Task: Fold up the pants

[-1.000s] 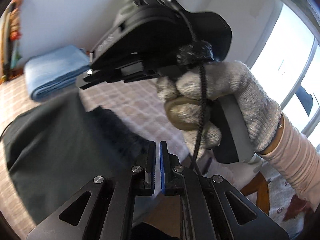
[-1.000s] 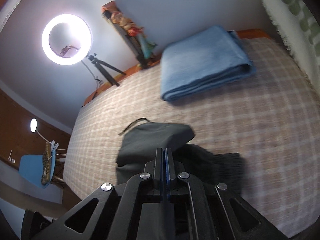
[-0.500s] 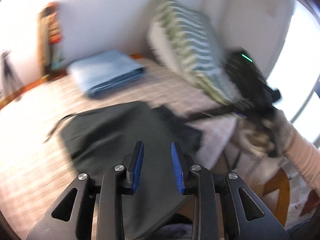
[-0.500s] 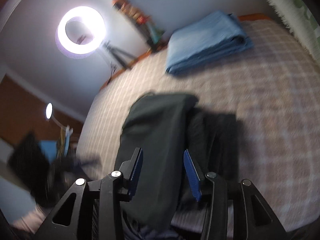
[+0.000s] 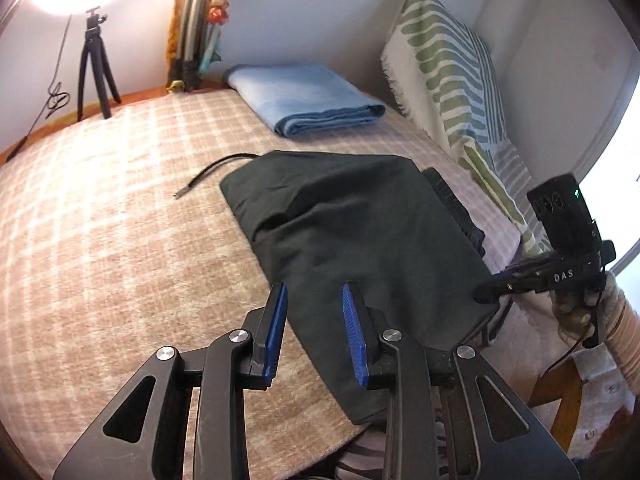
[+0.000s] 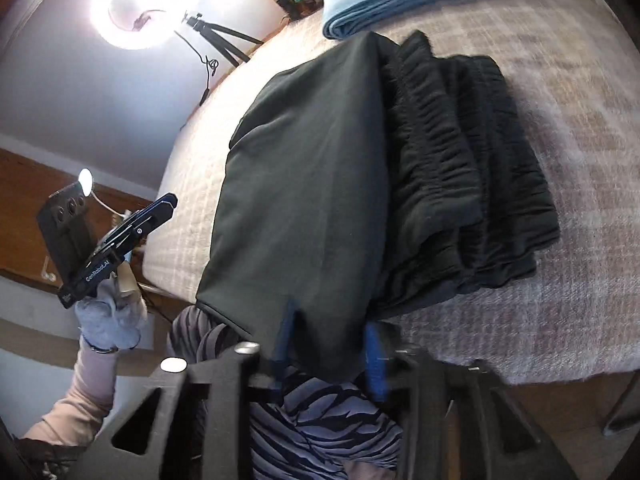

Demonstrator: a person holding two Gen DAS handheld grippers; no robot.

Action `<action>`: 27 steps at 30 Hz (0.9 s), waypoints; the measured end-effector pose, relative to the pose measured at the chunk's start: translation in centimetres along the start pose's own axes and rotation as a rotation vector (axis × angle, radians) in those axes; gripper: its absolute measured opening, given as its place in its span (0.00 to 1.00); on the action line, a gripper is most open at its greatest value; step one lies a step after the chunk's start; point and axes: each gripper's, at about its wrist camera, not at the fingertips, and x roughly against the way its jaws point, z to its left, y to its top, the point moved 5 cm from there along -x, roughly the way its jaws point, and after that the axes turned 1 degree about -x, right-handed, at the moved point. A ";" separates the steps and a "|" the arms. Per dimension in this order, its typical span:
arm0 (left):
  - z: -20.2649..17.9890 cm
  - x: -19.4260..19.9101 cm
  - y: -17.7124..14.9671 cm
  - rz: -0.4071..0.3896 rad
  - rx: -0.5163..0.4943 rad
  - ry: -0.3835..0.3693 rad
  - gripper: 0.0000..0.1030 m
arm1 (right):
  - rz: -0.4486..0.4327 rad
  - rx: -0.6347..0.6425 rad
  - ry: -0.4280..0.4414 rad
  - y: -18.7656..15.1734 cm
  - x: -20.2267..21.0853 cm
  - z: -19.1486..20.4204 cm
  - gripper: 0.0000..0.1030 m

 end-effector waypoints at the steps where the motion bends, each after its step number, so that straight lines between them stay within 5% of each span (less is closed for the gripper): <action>1: -0.1 0.0 0.1 0.002 -0.005 -0.001 0.26 | -0.007 0.012 0.003 0.1 0.1 0.5 0.02; 8: -1.4 0.3 0.0 -0.001 -0.022 -0.028 0.26 | -0.076 0.161 -0.244 1.5 4.2 1.4 0.00; 13: -4.7 -0.8 -0.1 0.005 -0.134 -0.055 0.26 | -0.032 0.147 -0.323 1.2 3.7 -1.4 0.00; 17: -7.4 -3.8 -1.0 0.091 -0.255 -0.101 0.26 | -0.011 0.101 -0.321 1.0 2.3 -3.1 0.01; 20: -8.2 -6.5 -2.5 0.180 -0.321 -0.090 0.26 | 0.020 0.138 -0.316 1.1 2.7 -2.4 0.11; 22: -8.6 -7.4 -3.2 0.201 -0.361 -0.082 0.26 | 0.007 0.178 -0.344 1.6 4.0 -1.4 0.34; 27: -9.4 -8.1 -3.8 0.204 -0.401 -0.090 0.26 | -0.123 0.320 -0.269 6.0 7.9 4.2 0.41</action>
